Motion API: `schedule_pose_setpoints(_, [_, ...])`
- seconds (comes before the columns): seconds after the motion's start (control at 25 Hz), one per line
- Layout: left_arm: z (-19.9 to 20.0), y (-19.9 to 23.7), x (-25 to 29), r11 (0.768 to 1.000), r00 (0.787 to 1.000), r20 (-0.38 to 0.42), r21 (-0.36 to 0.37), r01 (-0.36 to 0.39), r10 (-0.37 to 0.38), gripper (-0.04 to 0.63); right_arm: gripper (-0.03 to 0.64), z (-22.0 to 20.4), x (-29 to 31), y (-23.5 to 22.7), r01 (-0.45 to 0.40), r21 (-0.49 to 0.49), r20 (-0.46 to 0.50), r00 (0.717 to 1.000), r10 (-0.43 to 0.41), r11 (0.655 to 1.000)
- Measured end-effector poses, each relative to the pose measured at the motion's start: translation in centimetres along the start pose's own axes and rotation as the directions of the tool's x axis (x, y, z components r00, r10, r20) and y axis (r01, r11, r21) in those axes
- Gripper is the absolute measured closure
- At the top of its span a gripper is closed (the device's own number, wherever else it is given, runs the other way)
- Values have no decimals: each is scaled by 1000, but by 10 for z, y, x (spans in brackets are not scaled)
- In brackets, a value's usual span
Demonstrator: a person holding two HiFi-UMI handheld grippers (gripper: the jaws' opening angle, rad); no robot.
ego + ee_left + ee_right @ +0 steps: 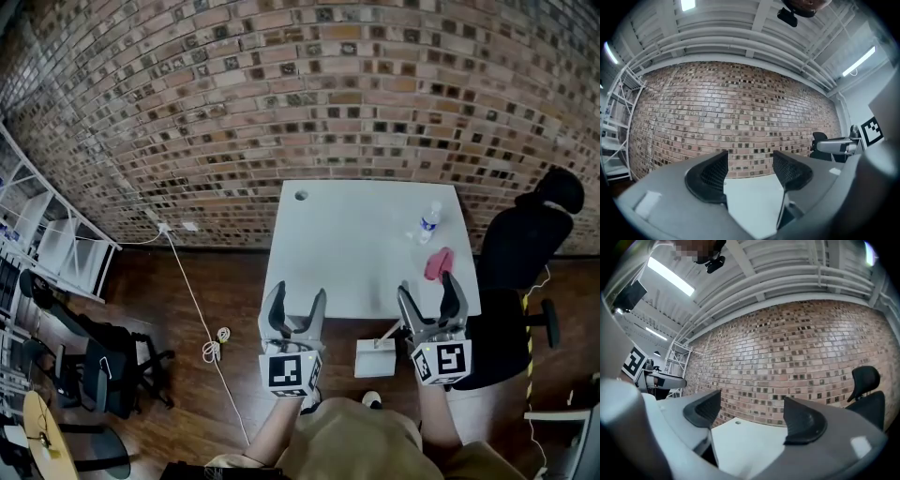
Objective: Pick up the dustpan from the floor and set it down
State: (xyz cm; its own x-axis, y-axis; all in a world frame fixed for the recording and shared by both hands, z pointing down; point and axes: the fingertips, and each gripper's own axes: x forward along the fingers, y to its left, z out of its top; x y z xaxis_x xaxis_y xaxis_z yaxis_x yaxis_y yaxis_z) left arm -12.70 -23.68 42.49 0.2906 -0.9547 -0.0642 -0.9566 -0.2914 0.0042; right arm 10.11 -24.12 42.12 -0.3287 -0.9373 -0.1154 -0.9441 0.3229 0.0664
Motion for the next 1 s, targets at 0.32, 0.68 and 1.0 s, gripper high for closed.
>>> schedule_pose_setpoints(0.32, [-4, 4, -1, 1000, 1000, -12, -3, -6, 6, 315, 236, 2, 3, 0, 5, 42, -36, 999, -4, 999])
schedule_pose_setpoints(0.68, [-5, 5, 0, 1000, 1000, -20, -6, -4, 4, 316, 236, 0, 3, 6, -6, 30, -53, 999, 7, 1000])
schedule_pose_setpoints(1.0, [-5, 9, -5, 1000, 1000, -18, -2, 1, -1, 316, 238, -7, 3, 20, -26, 27, -65, 998, 28, 999])
